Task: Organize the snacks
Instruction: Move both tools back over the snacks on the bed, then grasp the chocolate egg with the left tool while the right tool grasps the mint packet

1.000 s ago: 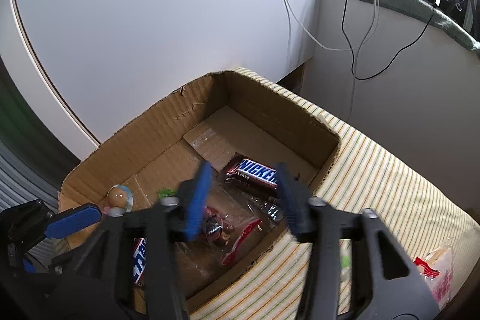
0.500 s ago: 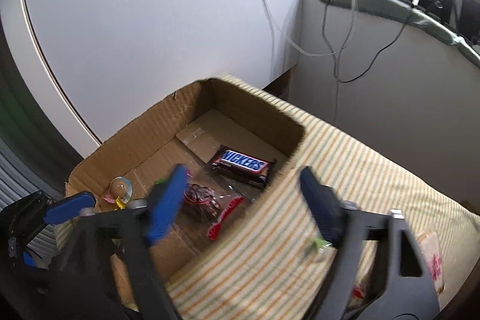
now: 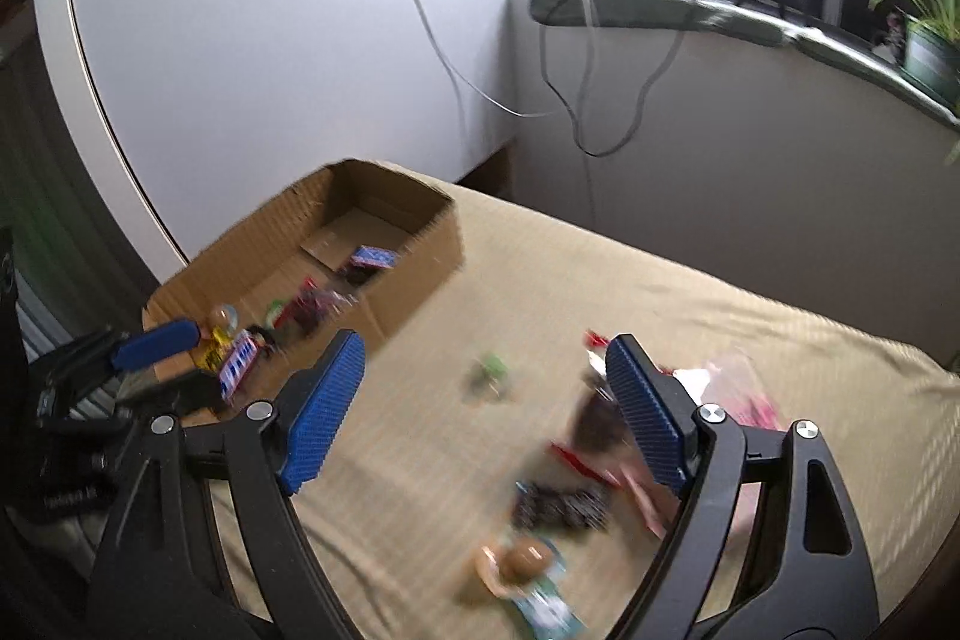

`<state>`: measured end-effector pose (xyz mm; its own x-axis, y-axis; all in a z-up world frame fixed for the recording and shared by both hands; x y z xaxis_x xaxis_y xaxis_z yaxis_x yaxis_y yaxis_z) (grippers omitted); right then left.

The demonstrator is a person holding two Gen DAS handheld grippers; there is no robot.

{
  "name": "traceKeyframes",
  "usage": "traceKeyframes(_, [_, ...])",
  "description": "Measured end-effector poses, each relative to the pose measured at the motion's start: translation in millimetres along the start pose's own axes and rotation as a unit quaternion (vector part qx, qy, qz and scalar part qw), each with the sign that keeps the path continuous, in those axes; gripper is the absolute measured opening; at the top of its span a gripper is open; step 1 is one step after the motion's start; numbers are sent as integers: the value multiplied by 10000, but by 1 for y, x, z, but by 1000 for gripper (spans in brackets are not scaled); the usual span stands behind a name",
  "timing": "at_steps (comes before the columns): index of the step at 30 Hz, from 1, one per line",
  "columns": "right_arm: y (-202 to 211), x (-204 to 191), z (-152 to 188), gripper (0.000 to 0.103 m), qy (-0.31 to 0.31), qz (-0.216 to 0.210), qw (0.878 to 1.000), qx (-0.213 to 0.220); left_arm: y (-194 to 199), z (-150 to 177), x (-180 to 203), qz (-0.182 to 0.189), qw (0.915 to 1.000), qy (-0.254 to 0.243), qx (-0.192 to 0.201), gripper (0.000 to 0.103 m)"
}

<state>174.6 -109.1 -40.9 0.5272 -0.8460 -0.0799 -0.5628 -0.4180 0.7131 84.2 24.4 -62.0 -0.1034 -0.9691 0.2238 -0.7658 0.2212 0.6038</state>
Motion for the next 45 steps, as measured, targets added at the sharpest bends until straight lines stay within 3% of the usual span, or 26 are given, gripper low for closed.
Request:
traceKeyframes(13, [20, 54, 88, 85, -269, 84, 9984, -482, -27, 20, 54, 524, 9973, -255, -451, 52])
traceKeyframes(17, [15, 49, 112, 73, -93, -88, 9972, -737, -39, 26, 71, 772, 9943, -325, -652, 51])
traceKeyframes(25, [0, 30, 129, 56, 236, -317, 9946, -958, -67, 38, 95, 1170, 9855, -436, -1147, 40])
traceKeyframes(27, [-4, 29, 130, 47, 258, -346, 9942, -983, -72, 40, 98, 1224, 9835, -453, -1255, 40])
traceKeyframes(37, [-14, 28, 134, 41, 274, -375, 9935, -1043, -92, 49, 110, 1222, 9774, -696, -1581, 40])
traceKeyframes(45, [-12, 26, 136, 35, 393, -275, 9933, -1047, -101, 59, 118, 1059, 9735, -1102, -1703, 23])
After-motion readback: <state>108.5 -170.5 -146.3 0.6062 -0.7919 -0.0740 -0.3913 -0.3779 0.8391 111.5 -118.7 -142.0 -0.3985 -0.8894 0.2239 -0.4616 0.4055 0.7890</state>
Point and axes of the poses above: each gripper's, at about its wrist camera, not at the fingertips, and y roughly against the way its jaws point, x to its right, z to its underside, the point moved 7 cm from there along -y, roughly the way its jaws point, and after that the axes turned 2 degrees about -x, right-handed, at the moved point
